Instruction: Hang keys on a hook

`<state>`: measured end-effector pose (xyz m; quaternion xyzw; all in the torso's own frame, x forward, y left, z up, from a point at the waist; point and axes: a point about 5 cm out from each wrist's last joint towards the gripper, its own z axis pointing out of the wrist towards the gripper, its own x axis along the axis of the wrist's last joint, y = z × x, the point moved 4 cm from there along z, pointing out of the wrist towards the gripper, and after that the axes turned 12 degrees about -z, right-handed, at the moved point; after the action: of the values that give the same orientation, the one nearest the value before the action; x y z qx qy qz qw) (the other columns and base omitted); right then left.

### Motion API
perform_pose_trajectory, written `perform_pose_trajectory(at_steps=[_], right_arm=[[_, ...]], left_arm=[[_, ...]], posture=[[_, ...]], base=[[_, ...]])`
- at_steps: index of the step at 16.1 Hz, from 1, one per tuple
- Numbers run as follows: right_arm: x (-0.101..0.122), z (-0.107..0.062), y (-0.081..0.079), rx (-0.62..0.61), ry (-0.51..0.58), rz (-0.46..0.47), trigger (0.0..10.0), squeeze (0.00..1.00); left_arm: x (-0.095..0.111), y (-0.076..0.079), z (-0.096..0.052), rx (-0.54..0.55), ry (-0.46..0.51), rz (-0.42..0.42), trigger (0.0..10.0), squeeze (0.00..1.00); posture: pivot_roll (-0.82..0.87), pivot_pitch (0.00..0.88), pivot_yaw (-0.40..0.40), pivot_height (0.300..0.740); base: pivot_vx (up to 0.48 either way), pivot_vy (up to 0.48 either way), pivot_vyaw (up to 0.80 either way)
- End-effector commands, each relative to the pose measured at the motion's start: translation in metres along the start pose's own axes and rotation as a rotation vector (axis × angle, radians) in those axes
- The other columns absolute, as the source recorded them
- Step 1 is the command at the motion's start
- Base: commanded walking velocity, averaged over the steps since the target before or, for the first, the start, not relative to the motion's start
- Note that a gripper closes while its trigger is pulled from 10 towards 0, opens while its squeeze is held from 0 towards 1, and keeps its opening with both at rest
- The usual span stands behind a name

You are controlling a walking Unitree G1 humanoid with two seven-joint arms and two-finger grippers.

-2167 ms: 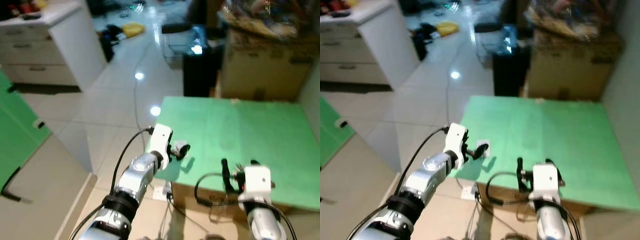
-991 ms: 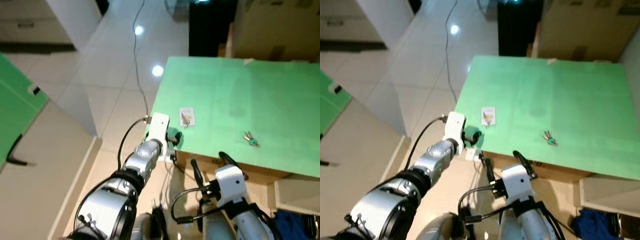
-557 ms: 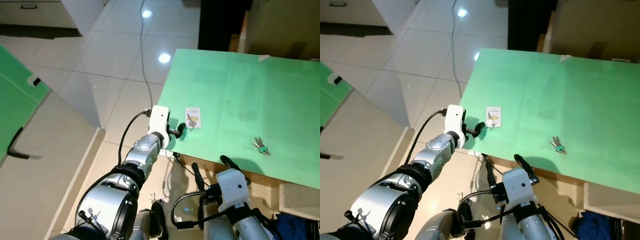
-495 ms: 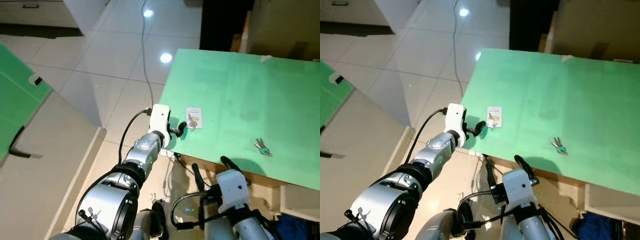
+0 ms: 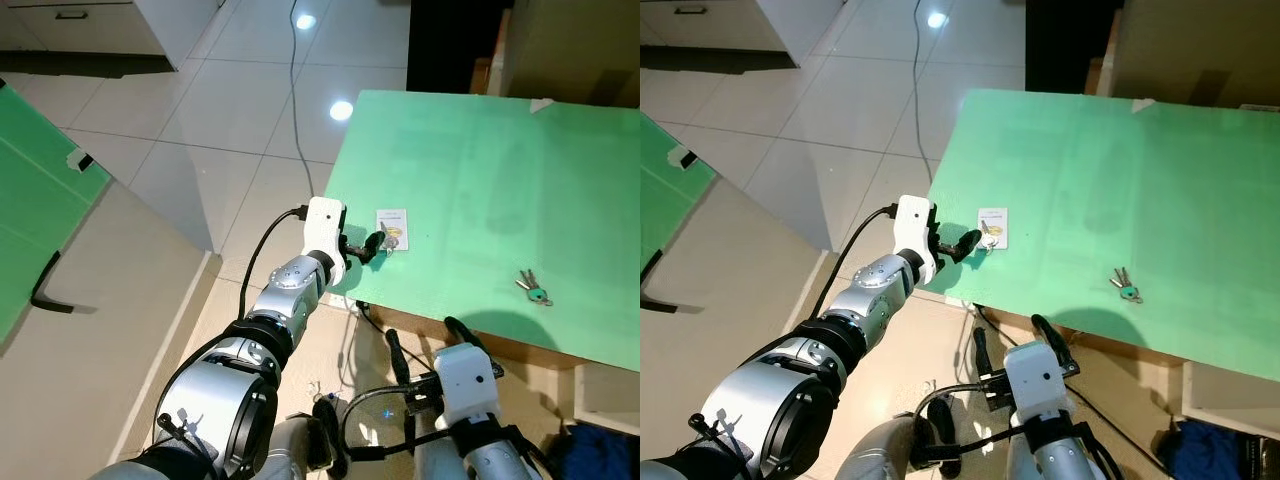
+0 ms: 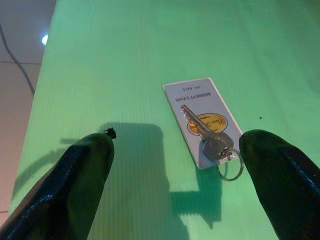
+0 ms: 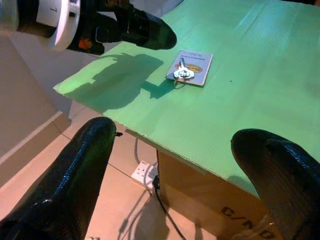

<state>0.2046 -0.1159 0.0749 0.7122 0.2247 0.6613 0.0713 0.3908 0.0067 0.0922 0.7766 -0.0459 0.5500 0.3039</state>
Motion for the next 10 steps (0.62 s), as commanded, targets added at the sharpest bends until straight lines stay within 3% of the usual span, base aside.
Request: perform_pose_trajectory(at_steps=[1,3,7,10], right_arm=[[0.0,-0.003,-0.009,0.019,-0.014,0.015,10.0,0.0],[-0.001,-0.008,-0.012,0.028,-0.02,0.022,10.0,0.0],[-0.009,-0.018,-0.005,-0.018,-0.059,0.006,10.0,0.0],[-0.022,-0.037,0.026,-0.199,-0.14,-0.009,10.0,0.0]], left_arm=[[-0.024,0.07,0.013,-0.144,-0.066,-0.059,10.0,0.0],[-0.023,0.07,0.013,-0.142,-0.073,-0.083,10.0,0.0],[-0.032,0.098,0.012,-0.268,-0.111,-0.105,10.0,0.0],[-0.027,0.08,0.01,-0.227,-0.066,-0.07,10.0,0.0]], posture=[[-0.34,0.286,0.26,0.724],[-0.35,0.291,0.264,0.724],[-0.36,0.286,0.273,0.724],[-0.37,0.251,0.268,0.724]], base=[[0.0,0.0,0.0],[0.0,0.0,0.0],[0.0,0.0,0.0],[0.0,0.0,0.0]])
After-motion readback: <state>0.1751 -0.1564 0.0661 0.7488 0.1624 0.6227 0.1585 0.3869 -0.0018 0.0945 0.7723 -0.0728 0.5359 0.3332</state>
